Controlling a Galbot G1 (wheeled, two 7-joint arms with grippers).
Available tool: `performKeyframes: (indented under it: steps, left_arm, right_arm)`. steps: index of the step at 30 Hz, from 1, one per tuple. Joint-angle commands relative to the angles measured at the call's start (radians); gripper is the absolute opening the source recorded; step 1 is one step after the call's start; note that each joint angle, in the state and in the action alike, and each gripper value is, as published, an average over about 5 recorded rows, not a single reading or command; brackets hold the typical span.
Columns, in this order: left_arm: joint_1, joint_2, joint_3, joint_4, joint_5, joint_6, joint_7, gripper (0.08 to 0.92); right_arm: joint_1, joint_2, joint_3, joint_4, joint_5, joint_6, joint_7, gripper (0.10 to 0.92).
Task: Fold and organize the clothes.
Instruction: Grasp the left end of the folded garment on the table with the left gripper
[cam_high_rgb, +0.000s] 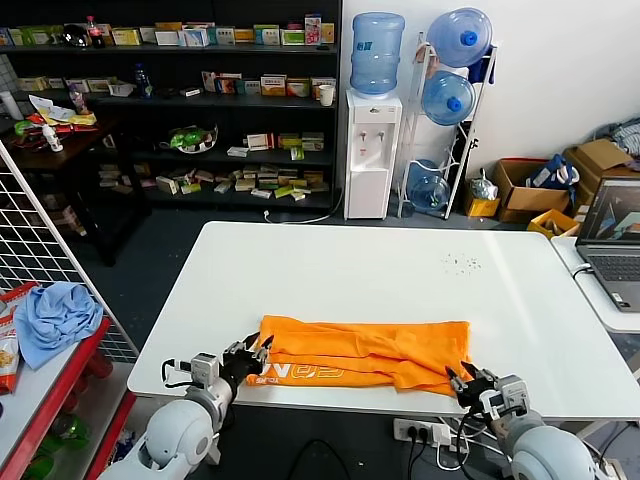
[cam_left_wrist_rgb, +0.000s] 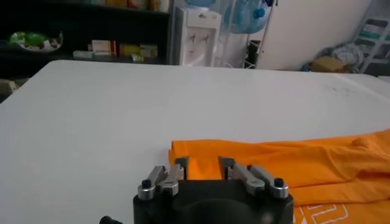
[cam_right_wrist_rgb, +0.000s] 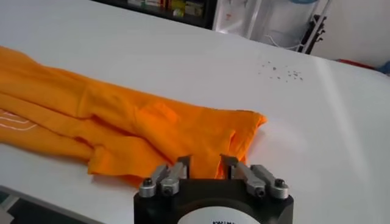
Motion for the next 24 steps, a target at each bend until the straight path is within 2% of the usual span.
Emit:
performKeyframes:
  steps: [1,8,13,18,24]
  left_arm:
    - [0.004,-0.016,-0.013,0.019,-0.086,0.009,-0.019,0.518]
    - [-0.001,-0.045,-0.012,0.064,-0.145,0.029,-0.038,0.718]
    - [-0.009,-0.063,-0.005,0.095,-0.148,0.033,-0.038,0.814]
    - [-0.016,-0.071,0.002,0.106,-0.144,0.033,-0.037,0.816]
    - [-0.012,-0.070,0.006,0.098,-0.128,0.031,-0.029,0.680]
  right_arm:
    - [-0.021,0.000,0.000,0.022,-0.008,-0.004,0.007,0.545]
    - [-0.009,-0.001,-0.006,0.017,-0.002,-0.004,0.010,0.744]
    - [-0.015,-0.002,-0.002,0.025,0.000,-0.003,0.009,0.818]
    - [-0.023,0.000,0.004,0.030,0.006,-0.002,0.009,0.822]
    - [-0.027,0.008,0.003,0.040,0.008,-0.005,0.012,0.823]
